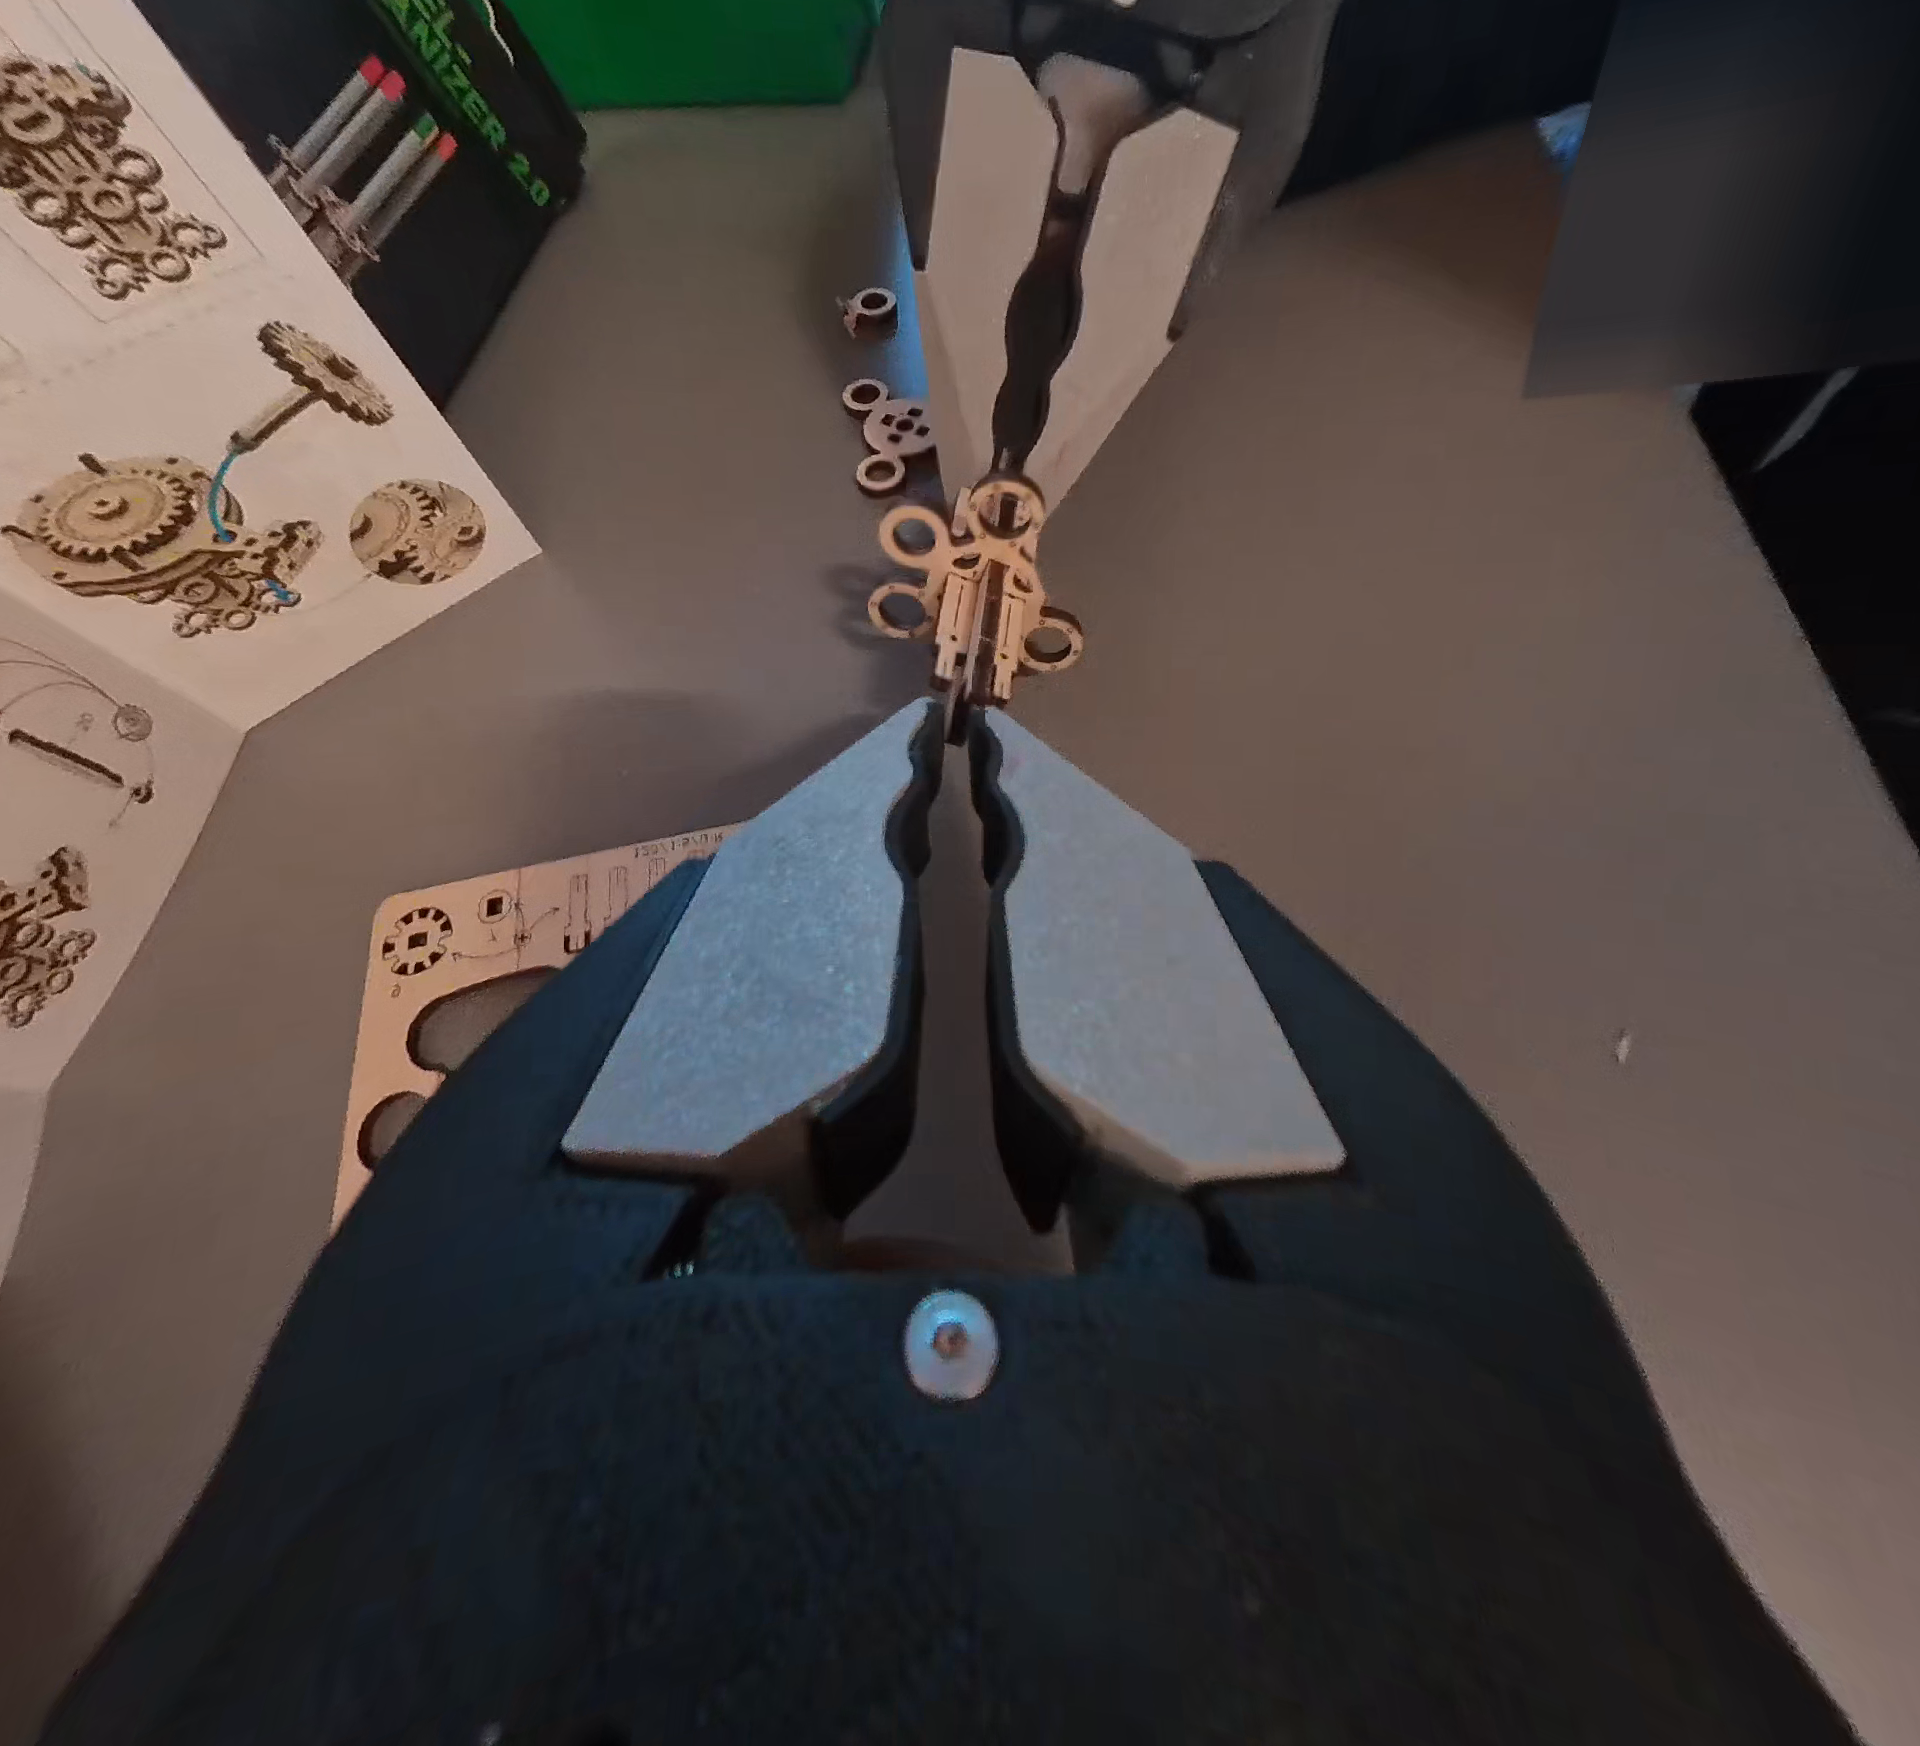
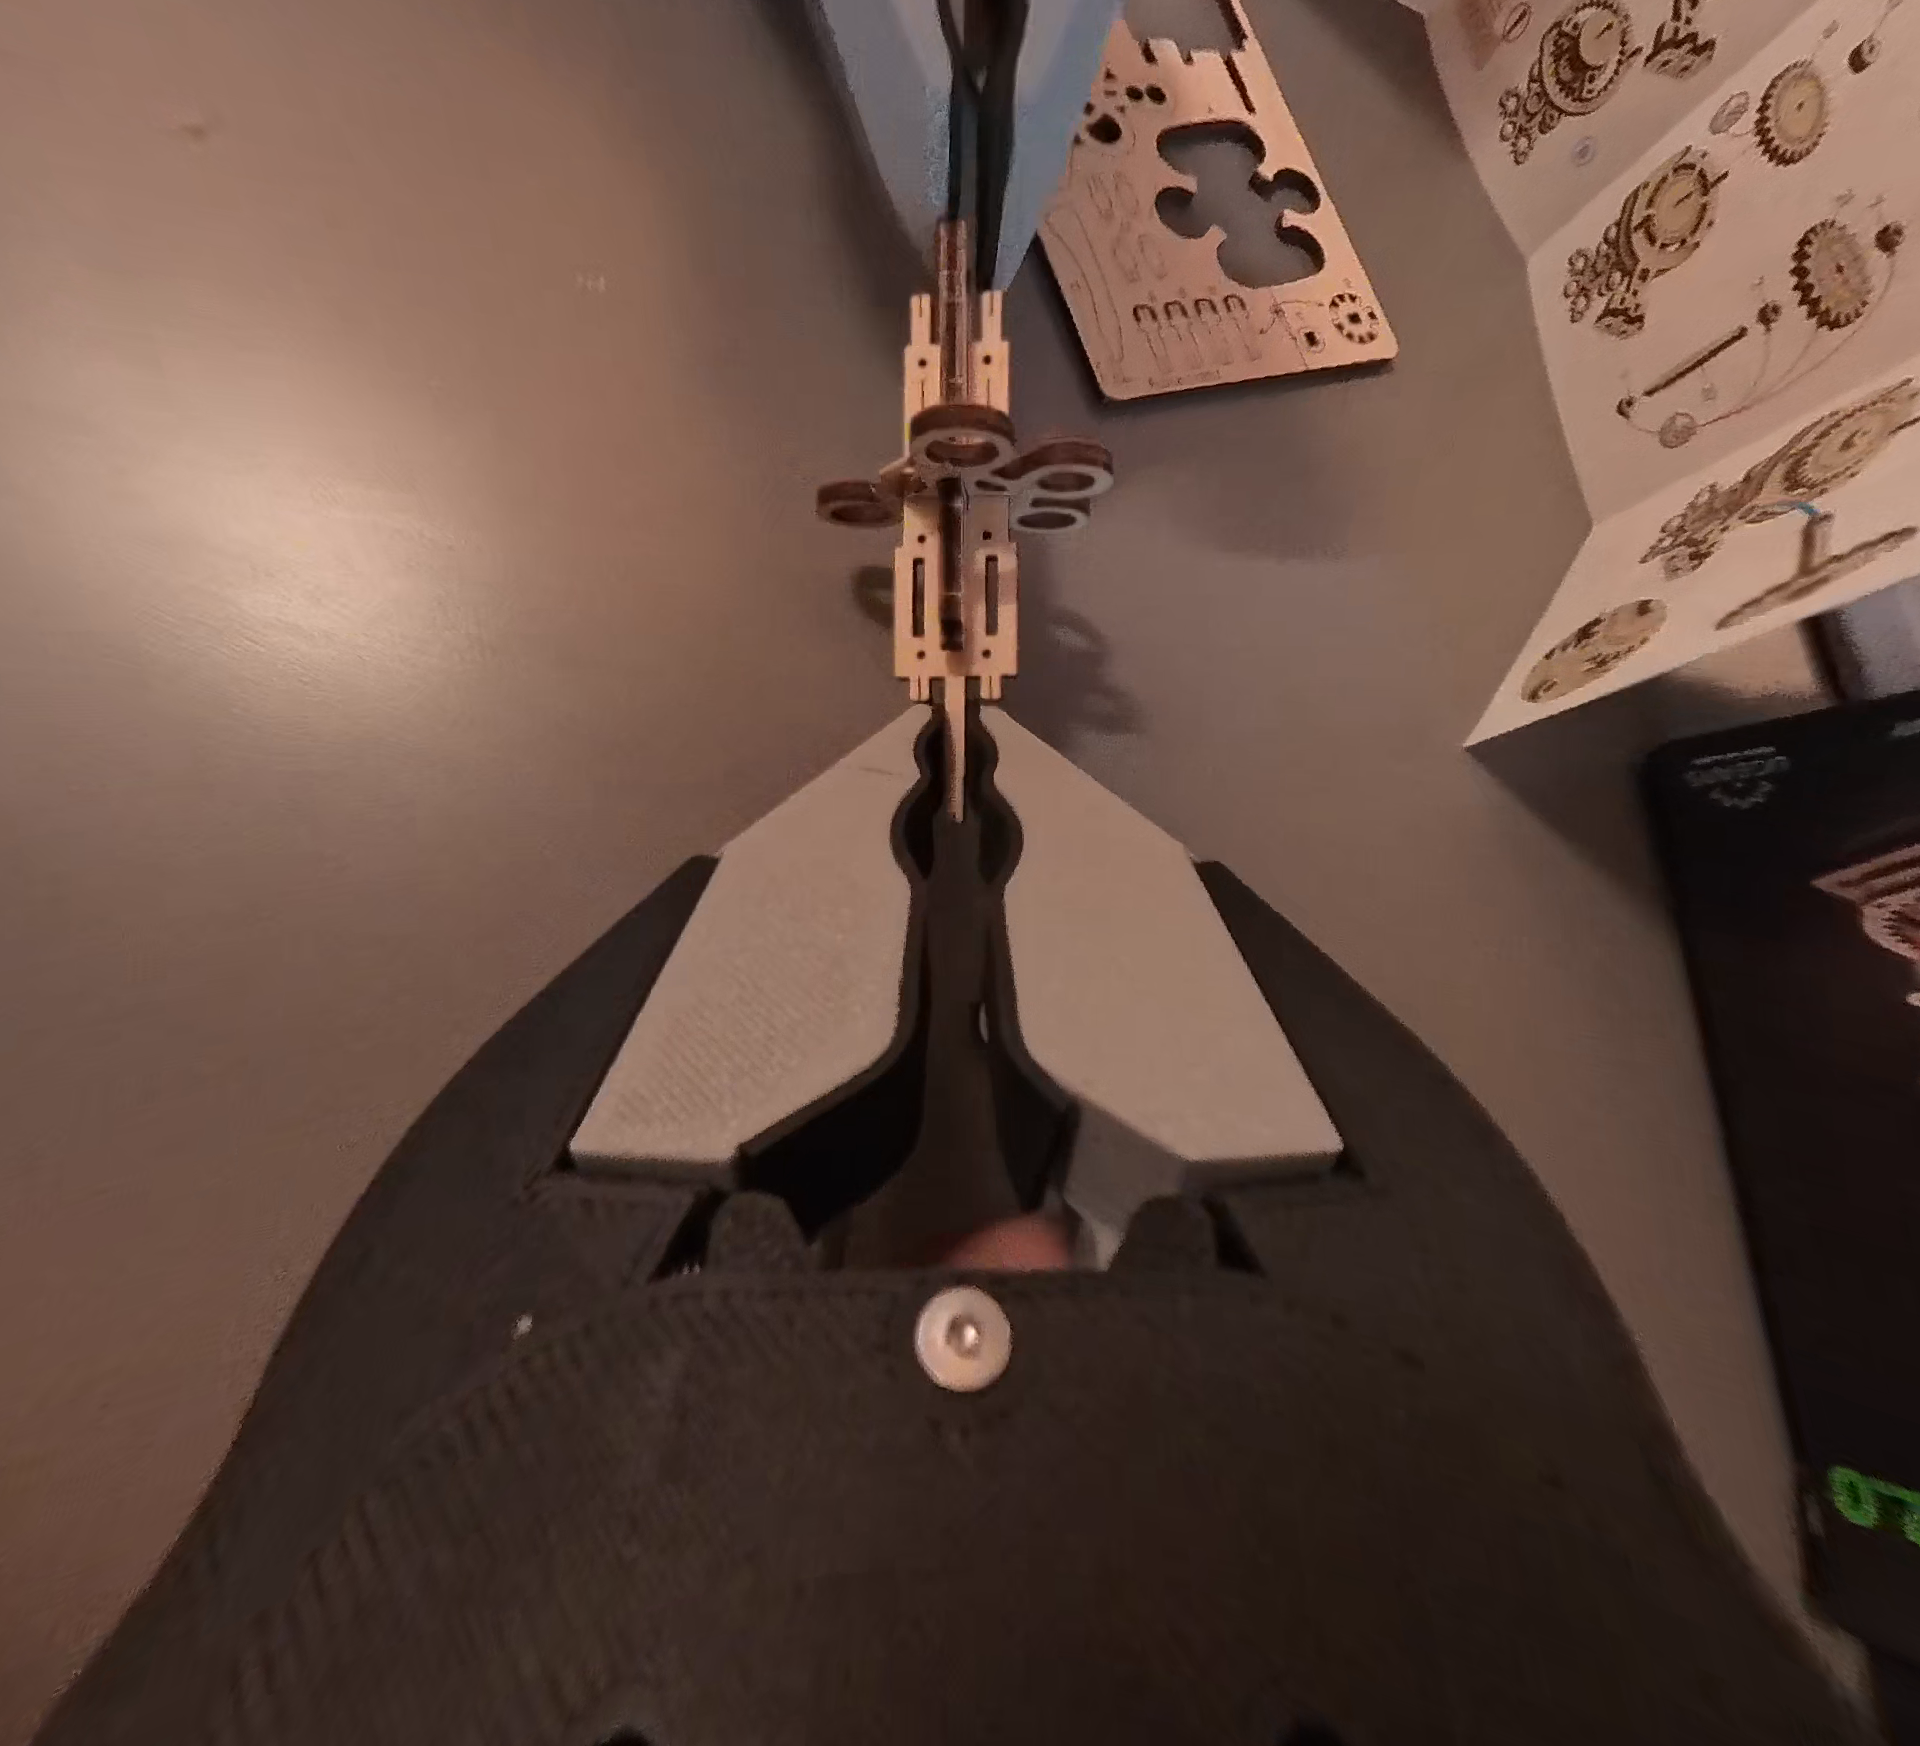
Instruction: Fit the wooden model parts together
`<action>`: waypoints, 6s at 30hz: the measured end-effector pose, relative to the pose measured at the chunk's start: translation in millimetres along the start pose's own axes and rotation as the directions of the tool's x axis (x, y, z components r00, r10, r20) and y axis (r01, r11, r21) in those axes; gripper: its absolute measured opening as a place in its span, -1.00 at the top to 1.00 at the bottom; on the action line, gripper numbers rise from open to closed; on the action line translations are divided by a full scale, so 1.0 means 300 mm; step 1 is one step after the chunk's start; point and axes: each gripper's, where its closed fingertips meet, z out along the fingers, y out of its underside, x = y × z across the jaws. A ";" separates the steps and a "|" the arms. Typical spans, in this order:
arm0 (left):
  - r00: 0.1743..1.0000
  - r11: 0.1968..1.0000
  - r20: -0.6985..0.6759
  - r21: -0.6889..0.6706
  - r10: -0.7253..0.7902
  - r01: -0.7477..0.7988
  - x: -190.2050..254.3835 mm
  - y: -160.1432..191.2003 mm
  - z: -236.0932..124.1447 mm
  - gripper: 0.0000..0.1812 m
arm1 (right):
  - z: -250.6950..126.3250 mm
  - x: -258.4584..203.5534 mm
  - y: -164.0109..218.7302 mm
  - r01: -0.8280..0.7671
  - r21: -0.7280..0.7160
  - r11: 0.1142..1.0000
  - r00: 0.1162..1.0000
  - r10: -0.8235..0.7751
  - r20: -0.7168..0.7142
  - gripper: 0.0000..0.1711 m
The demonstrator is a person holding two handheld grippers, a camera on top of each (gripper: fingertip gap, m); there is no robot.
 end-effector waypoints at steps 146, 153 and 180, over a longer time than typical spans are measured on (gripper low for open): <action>0.773 0.834 0.311 -0.212 0.552 -0.510 -0.010 -0.032 0.056 0.97 | -0.117 0.043 -0.081 -0.795 0.095 0.599 0.548 0.643 0.535 1.00; 0.775 0.864 0.382 -0.229 0.503 -0.448 -0.055 -0.049 0.046 1.00 | -0.119 0.047 -0.094 -0.772 0.136 0.621 0.591 0.621 0.514 0.97; 0.657 0.859 0.569 -0.206 0.494 -0.468 -0.109 -0.127 0.008 0.99 | -0.176 0.130 -0.151 -0.618 0.396 0.679 0.786 0.528 0.321 1.00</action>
